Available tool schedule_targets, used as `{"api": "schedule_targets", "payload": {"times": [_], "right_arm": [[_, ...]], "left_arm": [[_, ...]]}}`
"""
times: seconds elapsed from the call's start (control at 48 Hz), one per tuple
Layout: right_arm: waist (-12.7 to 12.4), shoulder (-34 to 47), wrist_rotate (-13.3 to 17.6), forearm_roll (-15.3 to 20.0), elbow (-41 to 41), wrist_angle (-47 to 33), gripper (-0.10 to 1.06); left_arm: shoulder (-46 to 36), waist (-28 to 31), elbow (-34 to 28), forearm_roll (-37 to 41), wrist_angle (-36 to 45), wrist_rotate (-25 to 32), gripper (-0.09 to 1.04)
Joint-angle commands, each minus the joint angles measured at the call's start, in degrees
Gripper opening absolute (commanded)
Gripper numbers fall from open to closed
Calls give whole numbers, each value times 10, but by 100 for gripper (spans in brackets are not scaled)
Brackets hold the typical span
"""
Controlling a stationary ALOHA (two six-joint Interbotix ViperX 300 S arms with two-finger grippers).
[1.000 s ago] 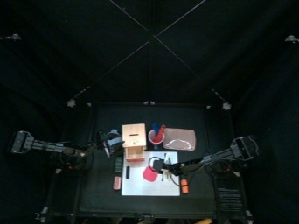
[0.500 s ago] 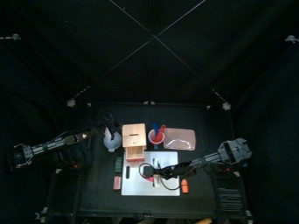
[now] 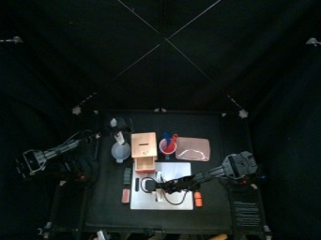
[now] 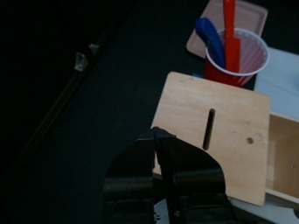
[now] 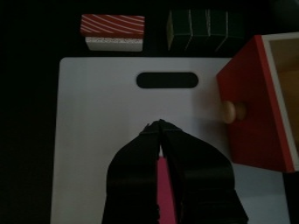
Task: Get the cutter from the drawer then cut the dough then place the extra dough in the bowl
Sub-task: Shut the drawer
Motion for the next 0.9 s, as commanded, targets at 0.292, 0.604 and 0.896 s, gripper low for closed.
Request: {"api": "schedule_targets", "payload": {"times": [0.292, 0.604, 0.896], "right_arm": [[-21, 23, 5, 23, -42, -2, 12], [-30, 46, 5, 25, -65, 3, 12], [-50, 62, -1, 24, -83, 12, 12]], "left_arm": [[225, 14, -179, 89, 75, 2, 38], [279, 16, -224, 91, 95, 21, 38], [297, 13, -228, 91, 111, 35, 38]]}}
